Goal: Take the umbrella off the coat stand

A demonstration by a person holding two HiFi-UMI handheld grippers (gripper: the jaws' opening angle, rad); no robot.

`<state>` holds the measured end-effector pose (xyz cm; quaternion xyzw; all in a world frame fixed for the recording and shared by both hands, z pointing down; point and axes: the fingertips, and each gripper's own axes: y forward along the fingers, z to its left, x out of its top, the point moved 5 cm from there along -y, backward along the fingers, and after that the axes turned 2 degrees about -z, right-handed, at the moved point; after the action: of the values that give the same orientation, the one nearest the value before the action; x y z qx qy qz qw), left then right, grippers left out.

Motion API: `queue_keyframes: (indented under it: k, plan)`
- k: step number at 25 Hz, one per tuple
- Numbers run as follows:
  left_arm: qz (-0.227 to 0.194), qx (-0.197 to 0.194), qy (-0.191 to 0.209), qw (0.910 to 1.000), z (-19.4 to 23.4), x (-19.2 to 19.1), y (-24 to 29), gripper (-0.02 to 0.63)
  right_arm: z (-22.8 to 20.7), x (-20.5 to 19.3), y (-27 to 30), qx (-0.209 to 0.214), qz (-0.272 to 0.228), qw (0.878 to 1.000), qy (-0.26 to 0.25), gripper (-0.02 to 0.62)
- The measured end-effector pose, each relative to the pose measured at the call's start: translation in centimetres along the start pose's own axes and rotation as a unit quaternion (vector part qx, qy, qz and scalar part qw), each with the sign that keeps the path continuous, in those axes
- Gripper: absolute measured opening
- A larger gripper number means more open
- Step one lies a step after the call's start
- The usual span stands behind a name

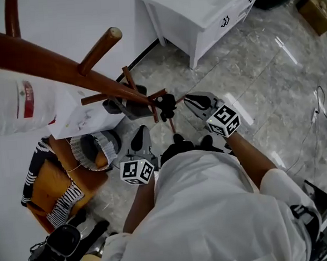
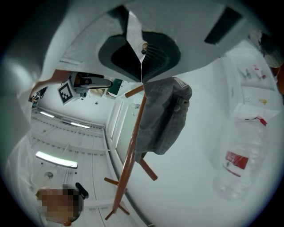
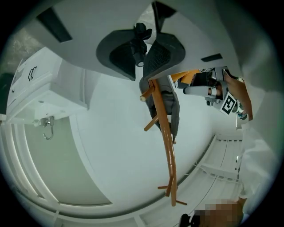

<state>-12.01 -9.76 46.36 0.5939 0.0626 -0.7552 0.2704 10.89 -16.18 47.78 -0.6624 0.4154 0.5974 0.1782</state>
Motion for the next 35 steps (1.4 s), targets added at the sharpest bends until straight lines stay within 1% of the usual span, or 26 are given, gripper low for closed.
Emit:
queue_keyframes:
  k: [2, 4, 6, 9, 14, 16, 19, 21, 23, 27, 31, 35]
  plan:
    - [-0.007, -0.003, -0.006, 1.0, 0.7, -0.1, 0.0, 0.017, 0.1, 0.3, 1.0, 0.005, 0.004, 1.0, -0.009, 0.018]
    - [-0.01, -0.006, -0.01, 0.9999, 1.2, -0.4, -0.1, 0.017, 0.4, 0.0, 2.0, 0.01, 0.011, 1.0, -0.003, 0.022]
    - [-0.012, -0.016, -0.016, 0.9997, 1.3, -0.8, -0.1, 0.017, 0.5, -0.4, 3.0, 0.016, 0.026, 1.0, 0.0, 0.049]
    - [-0.011, -0.033, -0.003, 0.9994, 1.2, -1.2, -0.3, 0.017, 0.9, -1.1, 4.6, 0.035, 0.044, 0.998, -0.005, 0.076]
    - [-0.024, -0.036, 0.005, 0.999, 1.3, -1.2, -2.0, 0.017, 0.9, -3.0, 6.9, 0.072, 0.075, 0.995, -0.001, 0.124]
    - [-0.034, -0.022, 0.008, 0.9991, 1.4, -1.3, -2.7, 0.017, 0.8, -3.8, 8.0, 0.093, 0.091, 0.991, -0.008, 0.147]
    - [-0.042, 0.012, 0.003, 0.999, 1.5, -2.0, -3.5, 0.017, 0.8, -4.9, 9.4, 0.126, 0.118, 0.985, -0.031, 0.178]
    - [-0.045, 0.029, -0.011, 0.9985, 1.4, -2.5, -3.8, 0.017, 0.4, -5.4, 9.9, 0.134, 0.13, 0.982, -0.041, 0.185]
    - [-0.05, 0.04, -0.025, 0.9977, 1.1, -2.9, -3.9, 0.017, 0.0, -5.9, 10.2, 0.14, 0.135, 0.98, -0.041, 0.195]
    - [-0.049, 0.051, -0.022, 0.9972, 0.5, -3.3, -4.1, 0.017, 0.0, -6.9, 11.3, 0.159, 0.15, 0.975, -0.036, 0.212]
    - [-0.038, 0.047, -0.022, 0.9979, -0.4, -4.2, -4.0, 0.017, -0.2, -7.4, 12.1, 0.165, 0.154, 0.973, -0.041, 0.212]
    - [-0.036, 0.056, -0.04, 0.997, -0.9, -5.2, -4.5, 0.017, -0.3, -8.4, 13.2, 0.167, 0.166, 0.971, -0.045, 0.212]
